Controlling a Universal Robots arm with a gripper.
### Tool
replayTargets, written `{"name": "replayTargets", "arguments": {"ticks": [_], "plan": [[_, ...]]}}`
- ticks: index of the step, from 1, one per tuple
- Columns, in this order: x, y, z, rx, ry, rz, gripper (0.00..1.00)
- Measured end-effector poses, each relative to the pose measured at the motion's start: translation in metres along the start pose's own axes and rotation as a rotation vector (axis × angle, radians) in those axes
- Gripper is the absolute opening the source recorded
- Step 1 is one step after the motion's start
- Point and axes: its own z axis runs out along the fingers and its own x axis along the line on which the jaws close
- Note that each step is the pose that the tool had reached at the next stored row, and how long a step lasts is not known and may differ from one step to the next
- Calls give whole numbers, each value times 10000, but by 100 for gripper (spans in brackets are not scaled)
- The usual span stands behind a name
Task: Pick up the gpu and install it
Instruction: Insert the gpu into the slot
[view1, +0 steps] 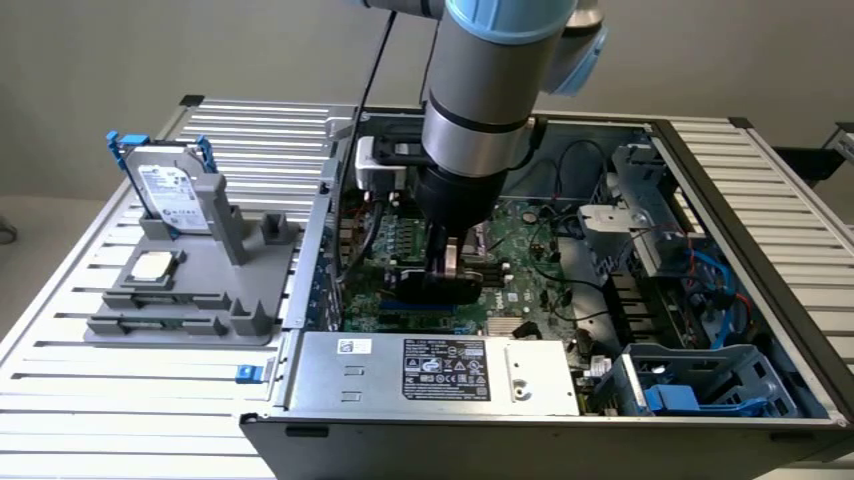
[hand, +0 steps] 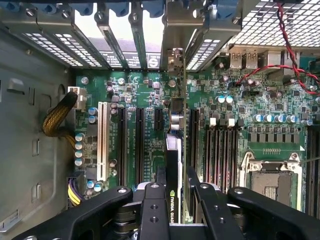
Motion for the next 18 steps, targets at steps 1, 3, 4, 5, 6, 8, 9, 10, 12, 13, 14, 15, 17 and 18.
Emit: {"name": "replayTargets", "arguments": {"ticks": [1, 3, 4, 5, 6, 8, 9, 10, 12, 13, 14, 15, 17, 18], "plan": [[0, 0, 4, -8, 0, 1, 26], [0, -3, 13, -21, -2, 1, 26], [1, -4, 16, -28, -1, 1, 26], [2, -5, 19, -37, 0, 2, 26], [3, -5, 25, -53, 0, 3, 26], [4, -8, 35, -99, -4, 3, 26], [4, -10, 40, -125, -4, 3, 26], [5, -11, 45, -150, -3, 3, 26], [5, -11, 57, -200, -7, 5, 26], [5, -12, 61, -222, -7, 7, 26], [5, -13, 65, -247, -6, 7, 26], [5, -14, 70, -272, -8, 7, 26], [5, -14, 79, -316, -10, 10, 26], [6, -14, 83, -335, -9, 11, 26]]}}
